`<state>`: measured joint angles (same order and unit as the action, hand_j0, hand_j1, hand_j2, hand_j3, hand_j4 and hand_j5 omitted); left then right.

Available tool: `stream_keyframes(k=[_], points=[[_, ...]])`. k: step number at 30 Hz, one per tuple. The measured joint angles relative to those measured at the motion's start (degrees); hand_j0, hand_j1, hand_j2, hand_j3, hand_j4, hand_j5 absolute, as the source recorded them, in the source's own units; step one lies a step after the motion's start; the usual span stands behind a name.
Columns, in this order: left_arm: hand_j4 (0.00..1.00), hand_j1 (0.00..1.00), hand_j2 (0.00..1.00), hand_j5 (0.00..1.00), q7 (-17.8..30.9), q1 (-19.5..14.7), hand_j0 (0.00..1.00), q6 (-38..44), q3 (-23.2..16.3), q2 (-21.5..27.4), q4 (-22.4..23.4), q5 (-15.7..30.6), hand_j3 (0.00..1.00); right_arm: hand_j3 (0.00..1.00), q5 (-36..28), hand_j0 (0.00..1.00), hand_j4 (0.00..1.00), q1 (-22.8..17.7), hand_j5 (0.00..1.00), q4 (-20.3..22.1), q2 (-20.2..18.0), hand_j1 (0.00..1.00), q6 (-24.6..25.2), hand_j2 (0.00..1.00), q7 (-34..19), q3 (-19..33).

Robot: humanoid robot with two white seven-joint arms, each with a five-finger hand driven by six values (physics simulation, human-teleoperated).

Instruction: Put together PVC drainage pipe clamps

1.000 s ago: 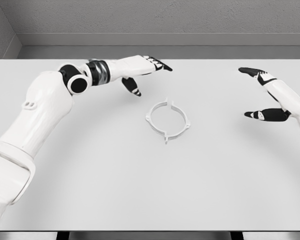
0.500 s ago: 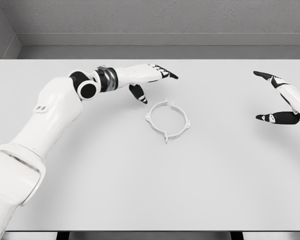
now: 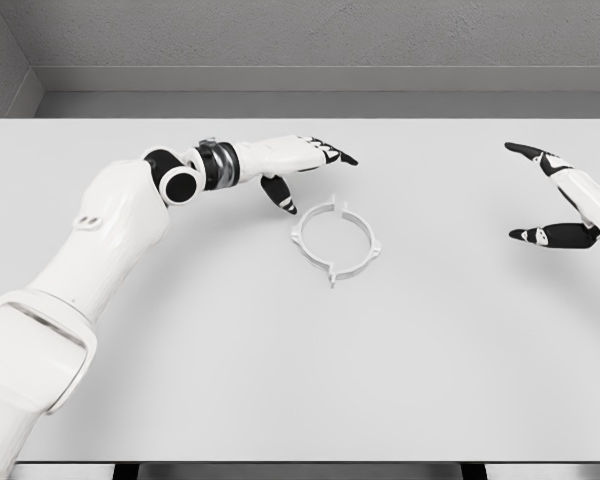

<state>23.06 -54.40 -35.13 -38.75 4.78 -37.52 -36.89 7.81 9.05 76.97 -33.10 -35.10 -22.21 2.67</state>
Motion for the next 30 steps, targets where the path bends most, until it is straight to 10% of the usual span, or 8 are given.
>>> stream_keyframes(k=[30], points=[[1.00, 1.00, 1.00, 1.00, 0.09, 0.88, 1.00, 0.02, -0.06, -1.21, -0.84, -0.05, 1.00, 1.00, 0.11, 1.00, 1.00, 0.09, 1.00, -0.45, 0.02, 1.00, 0.00, 1.00, -0.30, 0.04]])
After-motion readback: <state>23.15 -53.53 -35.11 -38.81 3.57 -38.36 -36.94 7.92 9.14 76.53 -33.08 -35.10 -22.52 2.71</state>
